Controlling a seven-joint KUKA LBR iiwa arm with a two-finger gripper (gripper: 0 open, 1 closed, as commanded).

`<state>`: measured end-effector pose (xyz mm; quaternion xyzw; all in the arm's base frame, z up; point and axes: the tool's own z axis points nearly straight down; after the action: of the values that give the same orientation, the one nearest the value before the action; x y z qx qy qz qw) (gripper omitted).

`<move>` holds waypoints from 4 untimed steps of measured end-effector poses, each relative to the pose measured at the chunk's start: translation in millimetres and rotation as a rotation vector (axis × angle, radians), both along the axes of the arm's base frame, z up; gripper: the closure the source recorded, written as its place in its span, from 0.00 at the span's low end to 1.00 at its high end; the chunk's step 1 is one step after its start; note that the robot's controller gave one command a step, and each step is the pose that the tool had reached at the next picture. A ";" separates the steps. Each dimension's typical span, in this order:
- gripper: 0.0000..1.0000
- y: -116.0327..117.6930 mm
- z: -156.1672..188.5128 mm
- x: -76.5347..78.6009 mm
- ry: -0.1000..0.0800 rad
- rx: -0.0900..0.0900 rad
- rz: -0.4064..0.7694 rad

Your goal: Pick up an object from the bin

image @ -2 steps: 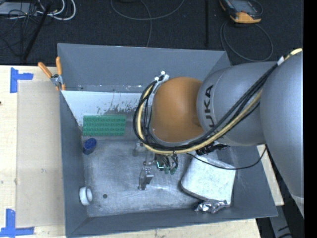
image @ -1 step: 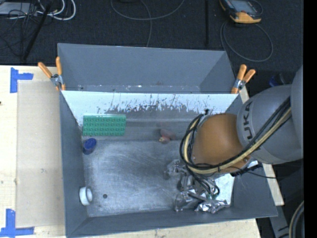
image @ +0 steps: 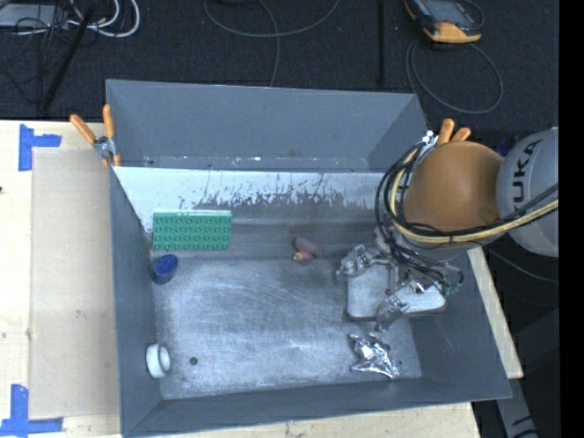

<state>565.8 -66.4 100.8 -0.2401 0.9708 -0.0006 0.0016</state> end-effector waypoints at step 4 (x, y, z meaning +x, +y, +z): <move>1.00 -3.2 -28.7 -93.4 0.002 -0.003 0.255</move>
Offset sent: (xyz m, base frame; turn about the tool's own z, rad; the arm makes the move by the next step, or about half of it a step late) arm -0.0409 -0.0782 0.0022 0.0103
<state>472.4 -69.6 72.1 -0.3614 0.9324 -0.0017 0.0004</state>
